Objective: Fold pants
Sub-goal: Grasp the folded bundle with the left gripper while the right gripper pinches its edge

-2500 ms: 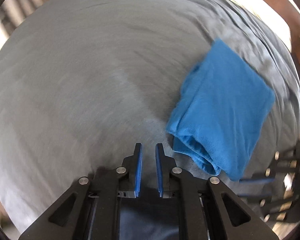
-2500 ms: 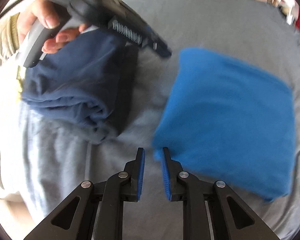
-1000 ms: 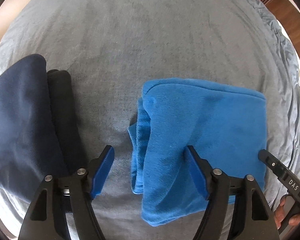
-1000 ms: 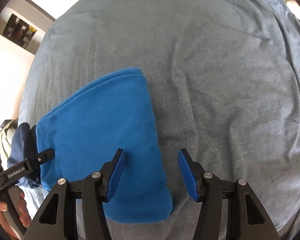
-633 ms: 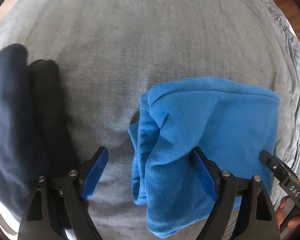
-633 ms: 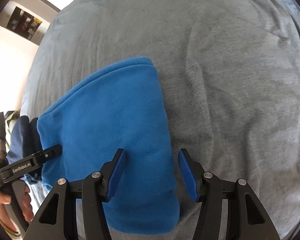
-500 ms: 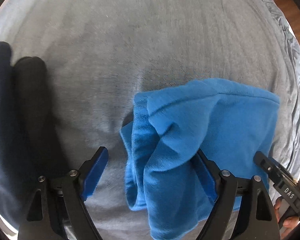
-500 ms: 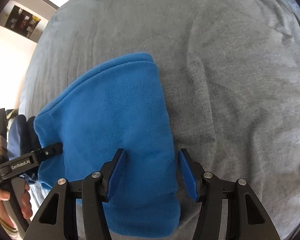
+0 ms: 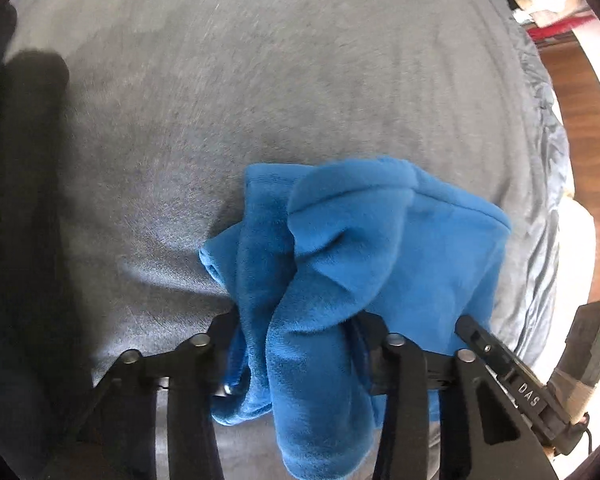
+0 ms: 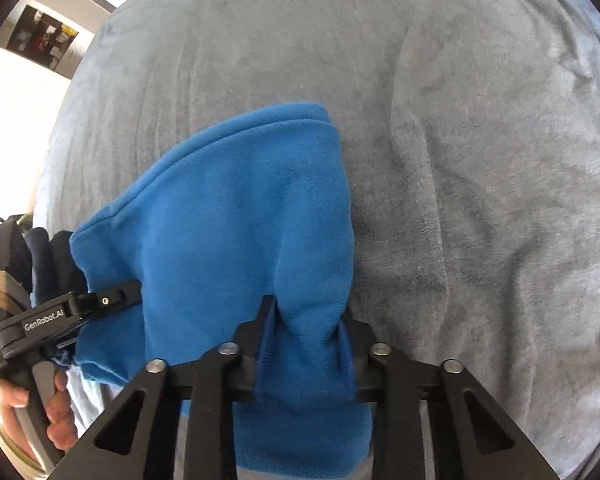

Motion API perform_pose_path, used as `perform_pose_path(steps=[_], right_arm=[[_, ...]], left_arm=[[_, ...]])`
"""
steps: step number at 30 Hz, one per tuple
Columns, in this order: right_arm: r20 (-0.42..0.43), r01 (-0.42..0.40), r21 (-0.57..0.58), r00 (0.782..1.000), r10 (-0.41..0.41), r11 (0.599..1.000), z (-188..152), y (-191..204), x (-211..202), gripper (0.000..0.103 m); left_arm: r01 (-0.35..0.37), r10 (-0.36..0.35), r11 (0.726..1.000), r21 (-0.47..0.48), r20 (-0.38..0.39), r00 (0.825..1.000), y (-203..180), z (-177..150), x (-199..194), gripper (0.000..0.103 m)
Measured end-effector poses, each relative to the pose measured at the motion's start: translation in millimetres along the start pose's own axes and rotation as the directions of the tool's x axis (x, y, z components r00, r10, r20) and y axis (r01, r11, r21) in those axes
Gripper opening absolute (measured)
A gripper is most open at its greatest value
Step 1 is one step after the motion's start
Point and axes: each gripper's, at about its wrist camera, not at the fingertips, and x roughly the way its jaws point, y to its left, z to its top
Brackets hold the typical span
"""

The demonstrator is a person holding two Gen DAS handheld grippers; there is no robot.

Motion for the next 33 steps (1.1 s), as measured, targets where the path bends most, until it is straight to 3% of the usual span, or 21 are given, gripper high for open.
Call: perform_pose_path(steps=[7,15,25,29,33], right_arm=[[0.094,0.022,-0.031,0.995,-0.019,0.999,-12.5,17.1,-45.9,0.021],[0.206,0.035,-0.104,0.979,-0.013,0.994,-38.5,39.0,-121.5,0.021],[0.279,0.006,-0.279,0.957,0.075,0.96,-61.3,113.6,-182.3,0.021],[0.273,-0.024,-0.348,0.954,0.126,0.937,-68.7,160.5,-182.8,0.021],[0.254,-0.049,-0.42,0.952,0.169,0.906,-76.4,212.5,-169.9,0.021]], left_arm=[[0.098,-0.102,0.994,0.051,0.083,0.991,-3.9,-26.6,-51.1,0.036],[0.18,-0.19,0.982,0.063,0.229,0.955,2.2,-62.8,-145.6,0.035],[0.167,-0.169,0.985,0.041,0.406,0.898,45.6,-91.9,-238.6,0.035],[0.143,-0.126,0.99,-0.002,0.466,0.876,92.4,-98.6,-274.5,0.035],[0.111,-0.077,0.993,-0.039,0.495,0.865,138.7,-95.4,-294.7,0.035]])
